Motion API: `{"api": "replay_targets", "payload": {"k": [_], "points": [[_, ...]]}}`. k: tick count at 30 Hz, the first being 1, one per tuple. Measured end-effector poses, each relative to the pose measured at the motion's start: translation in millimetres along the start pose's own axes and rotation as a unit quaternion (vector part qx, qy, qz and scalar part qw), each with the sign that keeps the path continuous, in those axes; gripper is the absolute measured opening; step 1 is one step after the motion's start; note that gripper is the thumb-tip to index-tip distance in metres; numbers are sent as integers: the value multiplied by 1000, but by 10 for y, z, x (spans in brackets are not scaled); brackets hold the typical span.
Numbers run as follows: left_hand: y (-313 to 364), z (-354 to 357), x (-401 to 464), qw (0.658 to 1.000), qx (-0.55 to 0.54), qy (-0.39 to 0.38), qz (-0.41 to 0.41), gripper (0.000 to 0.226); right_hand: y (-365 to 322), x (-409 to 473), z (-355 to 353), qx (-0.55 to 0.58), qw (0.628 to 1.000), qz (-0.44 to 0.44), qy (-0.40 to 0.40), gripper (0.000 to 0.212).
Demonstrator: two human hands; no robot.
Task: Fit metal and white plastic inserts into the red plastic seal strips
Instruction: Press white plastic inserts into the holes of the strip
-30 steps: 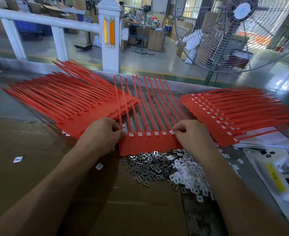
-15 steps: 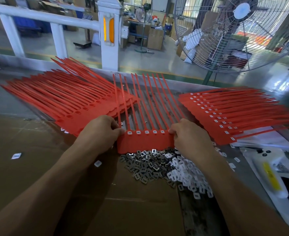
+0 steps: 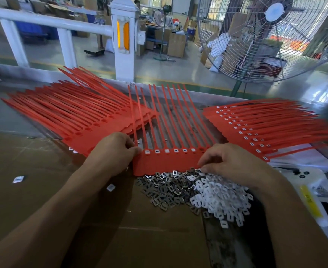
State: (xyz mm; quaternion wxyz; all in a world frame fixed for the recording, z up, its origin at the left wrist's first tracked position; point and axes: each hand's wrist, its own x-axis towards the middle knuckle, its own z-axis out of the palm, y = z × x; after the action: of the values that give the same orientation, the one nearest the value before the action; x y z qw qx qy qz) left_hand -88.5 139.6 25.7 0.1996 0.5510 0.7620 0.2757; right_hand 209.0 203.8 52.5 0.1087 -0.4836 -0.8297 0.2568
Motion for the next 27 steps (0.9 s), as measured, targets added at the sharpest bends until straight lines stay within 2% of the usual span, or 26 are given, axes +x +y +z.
{"api": "replay_targets", "payload": {"k": [8, 11, 16, 20, 27], "points": [[-10, -10, 8, 1000, 5, -1, 7, 16, -4, 17, 36, -26, 1000, 10, 1, 8], [-19, -3, 16, 1000, 5, 3, 9, 17, -4, 10, 53, -30, 999, 2, 24, 12], [-37, 10, 38, 1000, 1, 1, 7, 18, 7, 37, 101, 61, 989, 10, 131, 15], [-47, 13, 42, 1000, -2, 0, 5, 18, 27, 60, 132, 154, 973, 35, 169, 12], [-37, 8, 38, 1000, 0, -3, 8, 16, 65, 160, 208, 160, 961, 73, 213, 10]]}}
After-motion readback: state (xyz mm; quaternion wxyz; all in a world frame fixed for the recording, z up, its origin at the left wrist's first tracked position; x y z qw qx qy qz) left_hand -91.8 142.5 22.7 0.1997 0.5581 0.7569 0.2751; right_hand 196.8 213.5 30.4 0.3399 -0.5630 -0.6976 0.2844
